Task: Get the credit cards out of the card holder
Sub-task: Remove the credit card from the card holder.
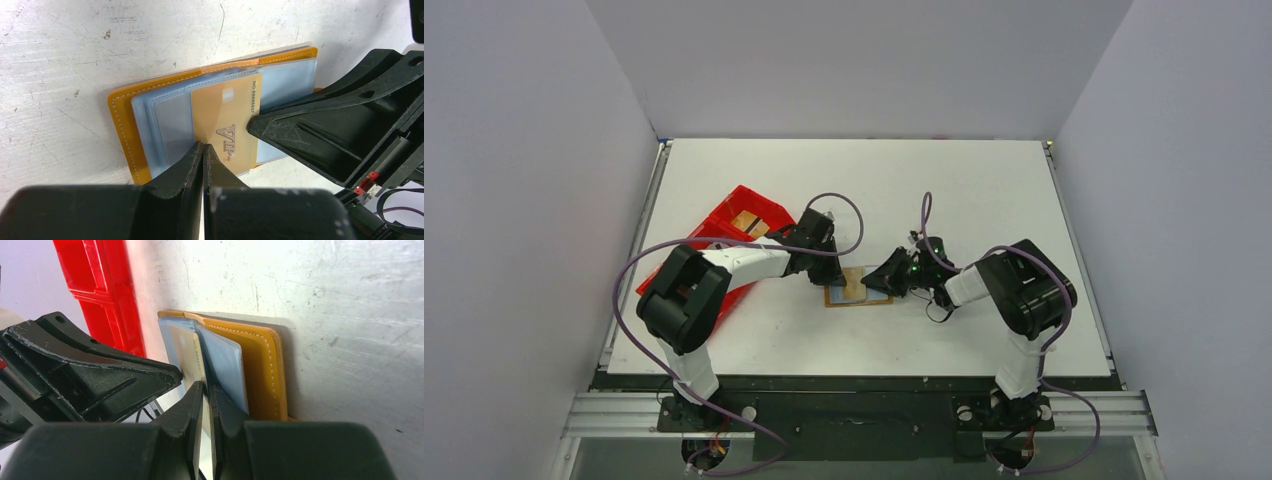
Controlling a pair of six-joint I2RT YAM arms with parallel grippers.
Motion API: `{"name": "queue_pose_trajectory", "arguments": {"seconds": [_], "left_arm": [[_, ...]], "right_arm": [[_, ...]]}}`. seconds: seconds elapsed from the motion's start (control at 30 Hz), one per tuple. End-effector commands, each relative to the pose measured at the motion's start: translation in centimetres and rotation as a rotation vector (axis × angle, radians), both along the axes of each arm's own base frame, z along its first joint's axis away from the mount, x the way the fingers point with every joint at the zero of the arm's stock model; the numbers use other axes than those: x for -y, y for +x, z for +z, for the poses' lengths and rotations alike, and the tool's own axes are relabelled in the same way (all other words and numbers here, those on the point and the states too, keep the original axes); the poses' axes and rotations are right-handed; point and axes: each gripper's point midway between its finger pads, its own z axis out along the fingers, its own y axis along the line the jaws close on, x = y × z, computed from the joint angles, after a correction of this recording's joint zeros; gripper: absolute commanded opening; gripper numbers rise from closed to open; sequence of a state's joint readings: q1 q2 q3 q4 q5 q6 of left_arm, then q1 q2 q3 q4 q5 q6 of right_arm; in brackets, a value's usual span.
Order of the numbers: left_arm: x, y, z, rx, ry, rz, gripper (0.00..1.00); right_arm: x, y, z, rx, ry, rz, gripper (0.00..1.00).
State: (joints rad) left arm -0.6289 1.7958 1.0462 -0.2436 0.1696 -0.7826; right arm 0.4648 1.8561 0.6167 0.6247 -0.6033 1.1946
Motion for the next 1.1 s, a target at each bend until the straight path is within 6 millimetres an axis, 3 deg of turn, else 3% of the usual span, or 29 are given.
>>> {"name": "queue_pose_trajectory", "arguments": {"seconds": [0.0,0.47,1.07], "left_arm": [[-0.8,-0.5,-1.5,-0.029,0.052,0.012,0.0],[-3.5,-0.3,-2.3,-0.057,0.088,0.078,0.0],[-4.4,-0.7,-3.5,-0.086,0.134,0.086,0.0]], "right_arm": [[0.1,0.8,0.9,0.053,0.039,-0.017,0.03],[2.1,0.8,-0.7,0.047,-0.017,-0.054,0.0],[4.1,0.9,-1.3,0.054,-0.086,-0.069,0.0]]}}
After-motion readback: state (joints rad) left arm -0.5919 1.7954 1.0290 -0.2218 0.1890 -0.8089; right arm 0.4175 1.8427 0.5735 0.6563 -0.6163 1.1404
